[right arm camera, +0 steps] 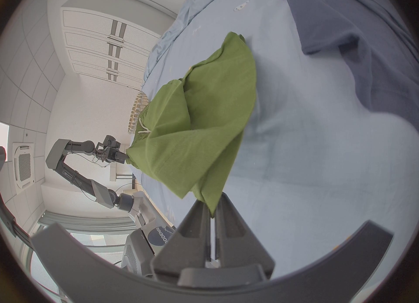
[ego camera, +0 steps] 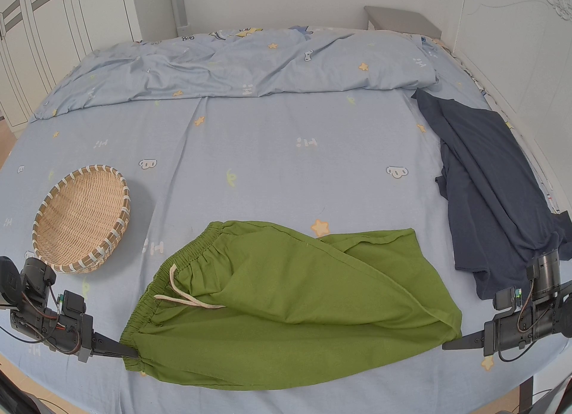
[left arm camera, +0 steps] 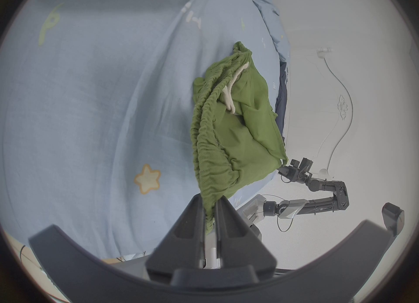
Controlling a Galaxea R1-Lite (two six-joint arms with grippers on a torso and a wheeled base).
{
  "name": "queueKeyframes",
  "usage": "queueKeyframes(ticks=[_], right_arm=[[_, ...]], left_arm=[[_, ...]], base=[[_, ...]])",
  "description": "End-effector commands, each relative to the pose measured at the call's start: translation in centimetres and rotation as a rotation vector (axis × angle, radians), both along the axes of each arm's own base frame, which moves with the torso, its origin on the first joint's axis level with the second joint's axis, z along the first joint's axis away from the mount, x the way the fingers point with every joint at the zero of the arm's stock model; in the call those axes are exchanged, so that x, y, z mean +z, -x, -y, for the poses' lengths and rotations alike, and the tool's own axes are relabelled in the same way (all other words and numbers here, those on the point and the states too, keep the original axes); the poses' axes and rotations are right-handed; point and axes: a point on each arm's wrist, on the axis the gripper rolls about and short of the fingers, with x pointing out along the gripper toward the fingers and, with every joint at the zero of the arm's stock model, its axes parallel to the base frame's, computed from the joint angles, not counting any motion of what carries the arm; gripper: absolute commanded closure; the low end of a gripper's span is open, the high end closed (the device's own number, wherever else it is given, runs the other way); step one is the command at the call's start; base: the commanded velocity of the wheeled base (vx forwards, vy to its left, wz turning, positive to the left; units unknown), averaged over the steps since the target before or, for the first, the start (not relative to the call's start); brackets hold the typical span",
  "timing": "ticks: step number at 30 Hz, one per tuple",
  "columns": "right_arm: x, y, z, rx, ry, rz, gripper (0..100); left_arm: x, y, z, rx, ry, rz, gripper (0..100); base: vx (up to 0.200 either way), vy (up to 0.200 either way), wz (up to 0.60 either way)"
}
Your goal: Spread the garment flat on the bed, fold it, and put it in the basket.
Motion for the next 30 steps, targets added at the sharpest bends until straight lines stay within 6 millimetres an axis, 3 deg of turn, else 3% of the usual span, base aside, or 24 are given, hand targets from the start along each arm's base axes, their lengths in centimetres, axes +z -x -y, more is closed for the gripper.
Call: queueKeyframes(ticks=[1, 10, 22, 23, 30], right_arm=[[-0.8, 1.6, -0.3, 0.023, 0.005, -0.054, 100], [-2.0, 3.2, -0.3, 0.033, 0.014, -0.128, 100], [-3.3, 2.6, -0.8, 0.056, 0.043, -0.181, 100], [-3.5, 2.6, -0.9, 0.063, 0.046, -0.185, 0], [-3.7, 2.7, -1.2, 0.075, 0.075, -0.16, 0]], left_arm=[[0.1, 0.4, -0.2, 0.017, -0.011, -0.011, 100], [-0.7, 1.3, 0.1, 0.016, -0.037, -0.071, 100], [-1.8, 1.6, 0.6, -0.009, -0.031, -0.123, 100], [-1.8, 1.5, 0.5, -0.009, -0.037, -0.123, 0], [-1.6, 1.4, 0.4, -0.002, -0.033, -0.114, 0]], base=[[0.0, 0.0, 0.0], [0.0, 0.0, 0.0], [0.0, 0.0, 0.0], [0.0, 0.0, 0.0], [0.0, 0.0, 0.0]])
